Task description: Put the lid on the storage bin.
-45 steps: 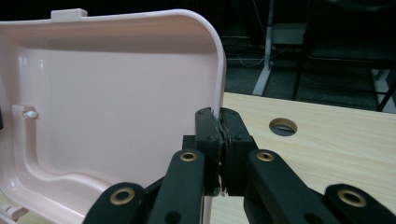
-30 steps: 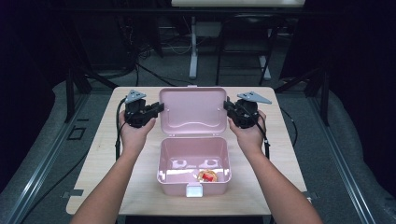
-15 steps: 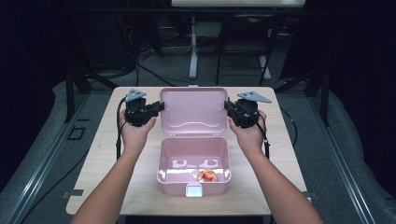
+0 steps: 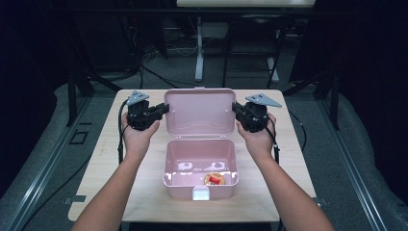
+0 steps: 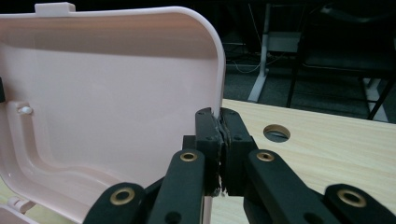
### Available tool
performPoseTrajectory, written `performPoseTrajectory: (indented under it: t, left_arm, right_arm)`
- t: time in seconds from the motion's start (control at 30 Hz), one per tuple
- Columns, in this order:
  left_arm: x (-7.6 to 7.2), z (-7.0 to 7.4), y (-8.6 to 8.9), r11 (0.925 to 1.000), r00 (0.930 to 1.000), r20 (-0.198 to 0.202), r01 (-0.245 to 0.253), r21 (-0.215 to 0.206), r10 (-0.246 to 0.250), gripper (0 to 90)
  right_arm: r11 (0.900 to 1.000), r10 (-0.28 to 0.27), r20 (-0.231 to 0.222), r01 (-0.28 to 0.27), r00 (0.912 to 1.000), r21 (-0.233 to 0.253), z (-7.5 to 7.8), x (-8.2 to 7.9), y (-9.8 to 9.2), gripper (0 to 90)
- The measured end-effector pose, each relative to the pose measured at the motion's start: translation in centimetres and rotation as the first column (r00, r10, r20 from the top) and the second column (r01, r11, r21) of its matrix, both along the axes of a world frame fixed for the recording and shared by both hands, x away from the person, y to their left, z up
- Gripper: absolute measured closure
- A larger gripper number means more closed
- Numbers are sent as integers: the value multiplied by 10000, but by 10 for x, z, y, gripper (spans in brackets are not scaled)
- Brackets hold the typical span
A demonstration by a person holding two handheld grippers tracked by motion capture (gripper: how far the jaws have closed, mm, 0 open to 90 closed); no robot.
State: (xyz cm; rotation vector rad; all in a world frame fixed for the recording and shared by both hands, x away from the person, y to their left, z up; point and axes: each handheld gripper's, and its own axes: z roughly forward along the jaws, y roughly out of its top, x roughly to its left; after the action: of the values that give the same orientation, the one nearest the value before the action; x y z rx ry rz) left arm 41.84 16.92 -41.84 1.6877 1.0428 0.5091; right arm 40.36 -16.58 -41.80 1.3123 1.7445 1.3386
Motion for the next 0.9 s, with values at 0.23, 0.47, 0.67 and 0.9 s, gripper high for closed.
performPoseTrajectory:
  t: [0.23, 0.47, 0.67, 0.9]
  left_arm:
    - [-3, 2, 2, 9999, 9999, 115, 129, 15, -130, 813]
    - [-7, 3, 3, 9996, 9995, 169, 268, 24, -269, 816]
    - [-10, 4, 2, 9994, 9992, 175, 352, -43, -352, 816]
    - [-15, 7, 3, 9987, 9988, 152, 462, -214, -459, 788]
  right_arm:
    - [10000, 63, -2, -63, 10000, 14, 2, -5, 0, 871]
    - [10000, 65, 105, -65, 9999, -4, 4, -12, -1, 870]
    - [9999, 112, 133, -112, 9998, -21, 5, -18, -3, 862]
    - [9996, 265, 127, -265, 9996, 1, 8, -24, -4, 839]
